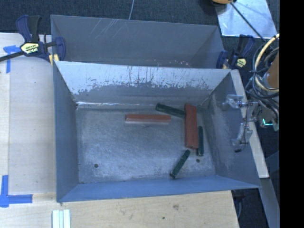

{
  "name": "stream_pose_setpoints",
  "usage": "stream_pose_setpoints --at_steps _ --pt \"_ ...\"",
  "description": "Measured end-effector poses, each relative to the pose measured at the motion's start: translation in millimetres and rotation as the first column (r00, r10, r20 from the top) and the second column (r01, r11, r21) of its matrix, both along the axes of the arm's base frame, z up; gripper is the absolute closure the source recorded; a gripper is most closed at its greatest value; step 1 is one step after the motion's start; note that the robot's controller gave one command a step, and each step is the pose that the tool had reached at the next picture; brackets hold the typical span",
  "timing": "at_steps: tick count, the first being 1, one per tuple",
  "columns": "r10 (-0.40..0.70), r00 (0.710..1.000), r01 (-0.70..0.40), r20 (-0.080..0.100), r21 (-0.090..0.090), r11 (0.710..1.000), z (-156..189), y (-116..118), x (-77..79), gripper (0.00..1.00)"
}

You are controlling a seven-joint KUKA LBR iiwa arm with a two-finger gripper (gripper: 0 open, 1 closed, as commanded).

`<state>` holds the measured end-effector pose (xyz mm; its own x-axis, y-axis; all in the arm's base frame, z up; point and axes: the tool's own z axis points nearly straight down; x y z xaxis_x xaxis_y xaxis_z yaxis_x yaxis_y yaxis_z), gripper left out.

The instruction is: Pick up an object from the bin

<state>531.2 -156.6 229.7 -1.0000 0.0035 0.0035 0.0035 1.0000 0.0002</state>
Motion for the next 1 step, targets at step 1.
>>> stream_pose_setpoints --at_steps 1 --pt "0.003 1.0 -0.003 0.008 -0.002 1.0 4.0 0.6 1.7 0.0"
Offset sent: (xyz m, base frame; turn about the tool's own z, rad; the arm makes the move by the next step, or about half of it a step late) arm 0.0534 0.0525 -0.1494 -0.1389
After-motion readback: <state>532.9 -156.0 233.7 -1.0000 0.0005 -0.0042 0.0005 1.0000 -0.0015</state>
